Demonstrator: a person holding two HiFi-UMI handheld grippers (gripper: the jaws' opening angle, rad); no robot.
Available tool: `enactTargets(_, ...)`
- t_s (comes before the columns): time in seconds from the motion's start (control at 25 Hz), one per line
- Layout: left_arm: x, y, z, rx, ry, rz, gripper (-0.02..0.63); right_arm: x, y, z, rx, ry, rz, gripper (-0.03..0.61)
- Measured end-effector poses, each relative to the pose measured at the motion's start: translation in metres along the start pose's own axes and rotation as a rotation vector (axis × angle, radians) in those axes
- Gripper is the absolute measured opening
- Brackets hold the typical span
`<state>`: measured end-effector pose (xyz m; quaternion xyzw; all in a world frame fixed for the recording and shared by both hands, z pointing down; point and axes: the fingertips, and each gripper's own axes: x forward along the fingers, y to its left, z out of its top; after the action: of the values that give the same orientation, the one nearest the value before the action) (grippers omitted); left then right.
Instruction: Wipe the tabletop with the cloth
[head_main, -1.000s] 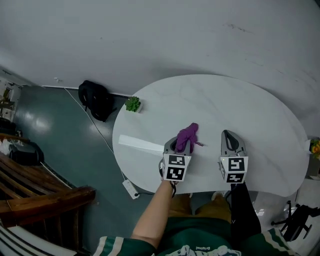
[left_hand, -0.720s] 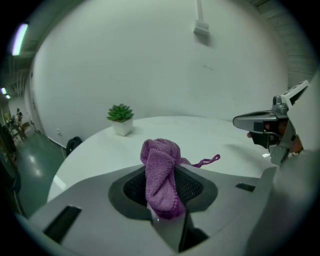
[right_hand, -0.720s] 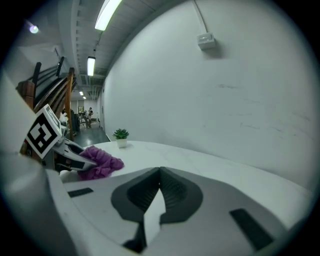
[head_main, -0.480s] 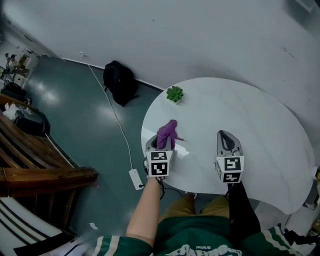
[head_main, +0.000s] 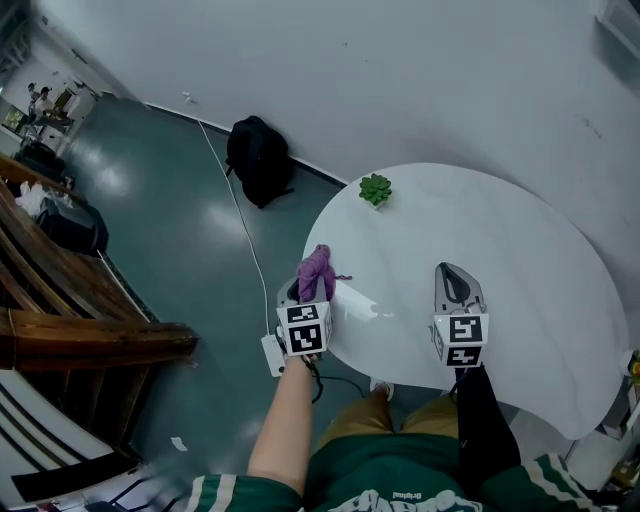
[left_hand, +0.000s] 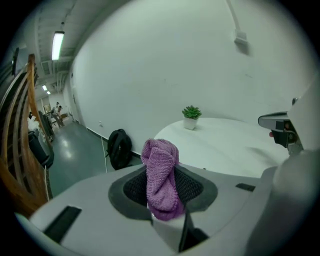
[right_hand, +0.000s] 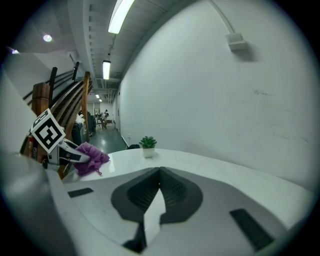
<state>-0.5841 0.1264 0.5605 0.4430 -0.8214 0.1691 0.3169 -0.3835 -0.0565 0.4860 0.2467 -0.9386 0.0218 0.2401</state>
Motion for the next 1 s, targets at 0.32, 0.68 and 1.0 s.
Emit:
enactTargets(0.32, -0.032, -0.124, 0.045, 0.050, -0.111, -0.243, 0.130, -0.065, -0.064, -0.014, -0.001, 0.019, -0.130, 0.003)
enactTargets(0.68, -0.062, -0.340, 0.052, 0.236, -0.156, -0.500, 0.132, -0.198, -0.213, -0.086, 0.108, 0.021, -0.387, 0.003)
enactTargets(1.0, -0.127, -0.538, 0.023, 0.350, -0.172, -0.661, 0.132, -0.330, -0.313, -0.155, 0.174, 0.004, -0.488, 0.003)
